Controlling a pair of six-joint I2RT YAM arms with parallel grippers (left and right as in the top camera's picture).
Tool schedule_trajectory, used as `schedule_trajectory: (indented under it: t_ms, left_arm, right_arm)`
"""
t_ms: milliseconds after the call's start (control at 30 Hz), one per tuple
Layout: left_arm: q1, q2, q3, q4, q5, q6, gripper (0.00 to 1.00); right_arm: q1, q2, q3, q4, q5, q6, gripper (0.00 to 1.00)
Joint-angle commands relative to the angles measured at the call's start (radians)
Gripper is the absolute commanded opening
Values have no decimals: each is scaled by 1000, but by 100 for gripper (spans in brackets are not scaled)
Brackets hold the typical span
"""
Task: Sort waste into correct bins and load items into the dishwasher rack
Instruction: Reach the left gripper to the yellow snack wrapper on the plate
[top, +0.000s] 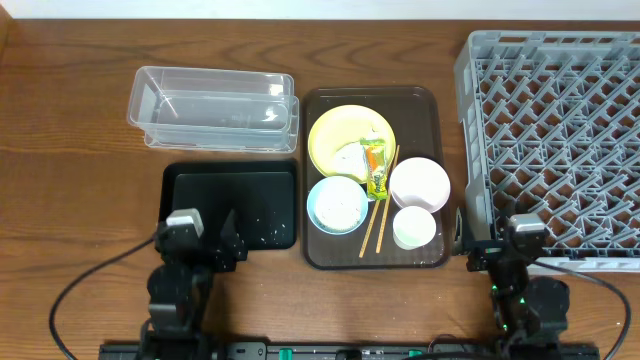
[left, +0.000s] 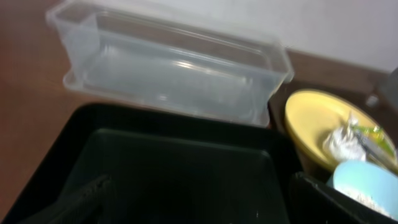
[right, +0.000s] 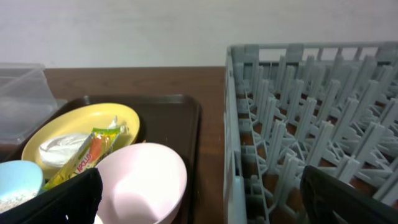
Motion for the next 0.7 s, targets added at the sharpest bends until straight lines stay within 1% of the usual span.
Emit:
schedule_trajectory:
  t_ms: [0, 200, 267, 367, 433, 533, 667]
  left_arm:
    - [5, 131, 163, -50, -3, -13, 91]
    - [5, 464, 457, -298, 49, -12, 90]
    - [5, 586, 564, -403, 53, -13, 91]
    - [5, 724, 699, -553, 51, -12, 91]
    - [5, 795, 767, -626, 52, -13, 90]
    - [5, 861, 809, -651, 68, -13, 91]
    - [5, 896, 809, -627, 95, -13, 91]
  right_arm:
    - [6, 82, 123, -50, 28, 32, 99]
    - [6, 331, 372, -255, 28, 32, 99]
    - [6, 443, 479, -360, 28, 31, 99]
    - [6, 574, 610, -500, 29, 31, 99]
    - [6, 656, 686, -568, 32, 31, 99]
    - [6, 739, 747, -602, 32, 20, 99]
    - [6, 787, 758, -602, 26, 21, 99]
